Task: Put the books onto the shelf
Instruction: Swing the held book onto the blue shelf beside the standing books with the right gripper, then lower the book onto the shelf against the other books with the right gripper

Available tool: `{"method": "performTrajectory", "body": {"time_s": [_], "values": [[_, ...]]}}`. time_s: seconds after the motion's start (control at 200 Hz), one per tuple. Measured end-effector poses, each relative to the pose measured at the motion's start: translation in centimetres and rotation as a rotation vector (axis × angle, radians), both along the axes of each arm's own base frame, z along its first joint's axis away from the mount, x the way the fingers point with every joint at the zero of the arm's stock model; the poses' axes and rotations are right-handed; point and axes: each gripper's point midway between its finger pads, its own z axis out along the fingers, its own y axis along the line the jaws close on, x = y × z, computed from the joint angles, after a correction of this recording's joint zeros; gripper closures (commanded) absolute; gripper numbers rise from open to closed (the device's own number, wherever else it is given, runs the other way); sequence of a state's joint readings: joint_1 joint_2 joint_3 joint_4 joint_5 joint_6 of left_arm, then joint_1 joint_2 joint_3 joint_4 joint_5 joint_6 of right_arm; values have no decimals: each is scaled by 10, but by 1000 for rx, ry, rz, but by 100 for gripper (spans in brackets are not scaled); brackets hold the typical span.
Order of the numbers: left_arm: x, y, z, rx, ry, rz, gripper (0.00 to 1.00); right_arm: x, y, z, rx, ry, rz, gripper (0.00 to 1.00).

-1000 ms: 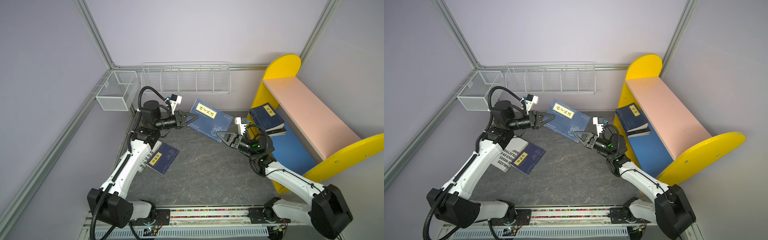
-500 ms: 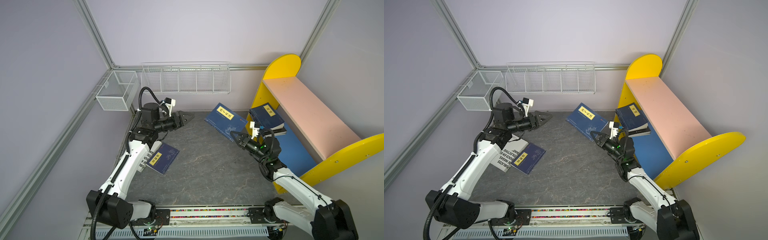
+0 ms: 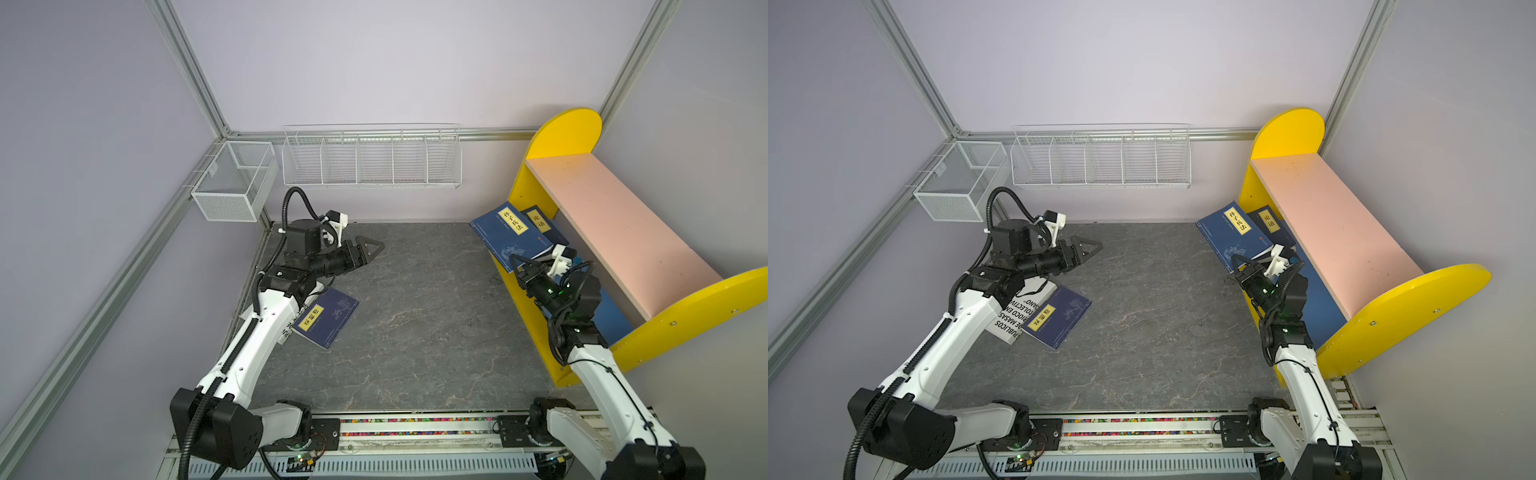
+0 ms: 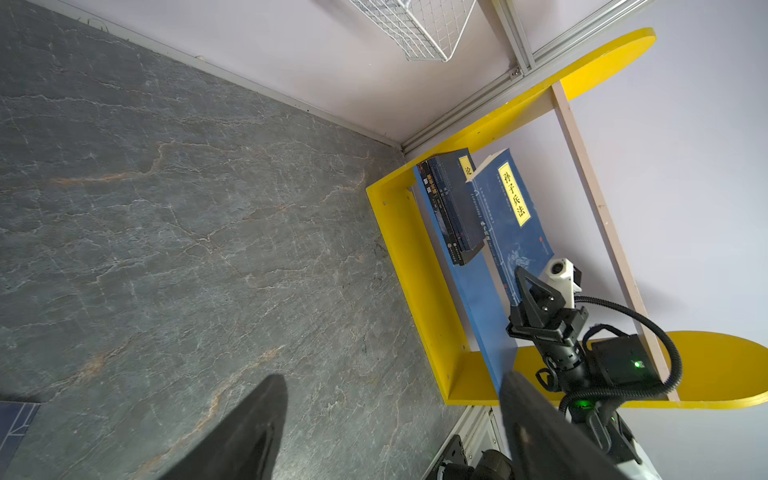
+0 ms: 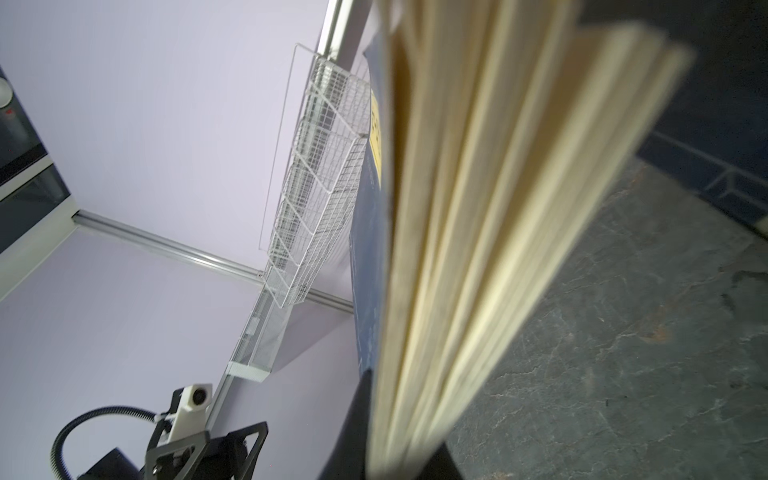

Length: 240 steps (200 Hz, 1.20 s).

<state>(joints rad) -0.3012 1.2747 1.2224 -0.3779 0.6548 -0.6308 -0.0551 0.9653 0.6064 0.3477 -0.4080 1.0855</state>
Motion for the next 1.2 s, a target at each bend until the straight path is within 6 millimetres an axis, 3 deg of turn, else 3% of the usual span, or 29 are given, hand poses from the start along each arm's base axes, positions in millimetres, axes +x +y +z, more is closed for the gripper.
{"method": "performTrajectory", "body": {"time_s": [0.155,0.43,0.715,1.02,1.2], "values": [[-2,0,3,-8,-19,0,18,15,-26,-13,25,47,-71,94],[-2,-1,-2,-25,-14,-3,18,19,-67,7,34,37,-177,94],[2,-5,7,-72,-27,-8,17,39,-75,-15,14,166,-175,94],[4,-3,2,-64,-20,6,17,43,-86,-17,-21,170,-222,94],[4,-3,-1,-66,-13,8,17,56,-88,-19,-38,147,-212,94]]}}
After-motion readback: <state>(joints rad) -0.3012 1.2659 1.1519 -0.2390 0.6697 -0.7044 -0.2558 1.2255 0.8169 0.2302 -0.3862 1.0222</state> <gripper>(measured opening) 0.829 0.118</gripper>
